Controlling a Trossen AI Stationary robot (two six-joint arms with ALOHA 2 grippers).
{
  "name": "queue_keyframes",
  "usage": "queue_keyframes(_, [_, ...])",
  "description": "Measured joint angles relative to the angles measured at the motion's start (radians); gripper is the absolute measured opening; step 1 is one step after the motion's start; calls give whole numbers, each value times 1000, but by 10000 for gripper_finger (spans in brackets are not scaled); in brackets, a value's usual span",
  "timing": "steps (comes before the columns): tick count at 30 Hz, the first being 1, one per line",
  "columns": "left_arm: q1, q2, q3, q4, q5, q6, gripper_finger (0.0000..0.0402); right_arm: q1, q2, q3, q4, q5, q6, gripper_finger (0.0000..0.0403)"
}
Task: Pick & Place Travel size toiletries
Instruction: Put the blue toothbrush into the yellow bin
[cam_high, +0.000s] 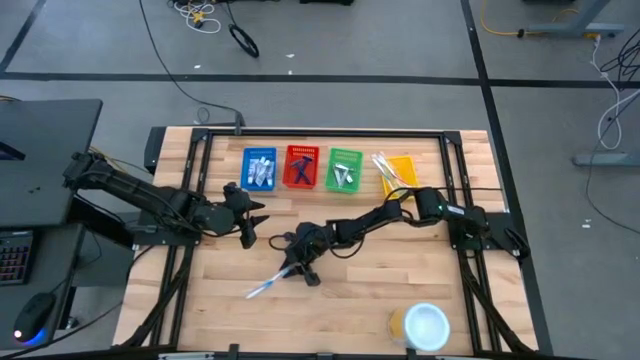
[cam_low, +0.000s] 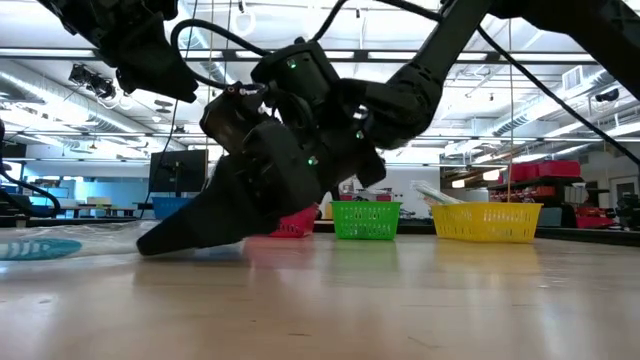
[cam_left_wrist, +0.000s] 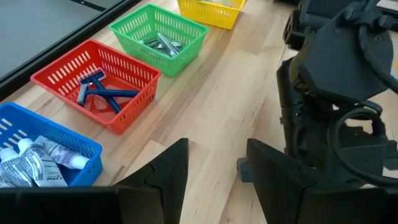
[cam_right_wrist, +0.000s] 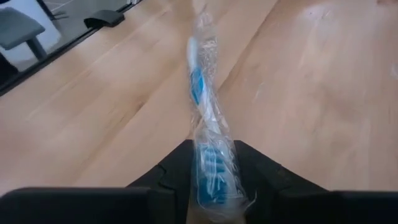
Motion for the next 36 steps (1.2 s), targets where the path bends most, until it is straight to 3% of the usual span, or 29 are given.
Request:
queue_keyframes(6, [0, 0, 0, 0, 0, 0, 170, -25, -114, -3, -208, 33, -31, 110])
queue_keyframes(15, [0, 0, 0, -14, 0, 0, 170, -49, -333, -2, -660, 473, -136, 110])
queue_keyframes(23, [0, 0, 0, -35, 0, -24, 170, -40, -520, -2, -979, 869, -61, 110])
queue_keyframes(28, [0, 0, 0, -52, 0, -35, 170, -15, -636, -2, -1313, 1096, 180, 110])
queue_keyframes(32, [0, 0, 0, -48, 0, -37, 171, 10, -711, -11, -1597, 1227, 520, 110])
queue_keyframes(36, [0, 0, 0, -44, -3, -36, 171, 41, -770, -89, -1756, 1340, 837, 110])
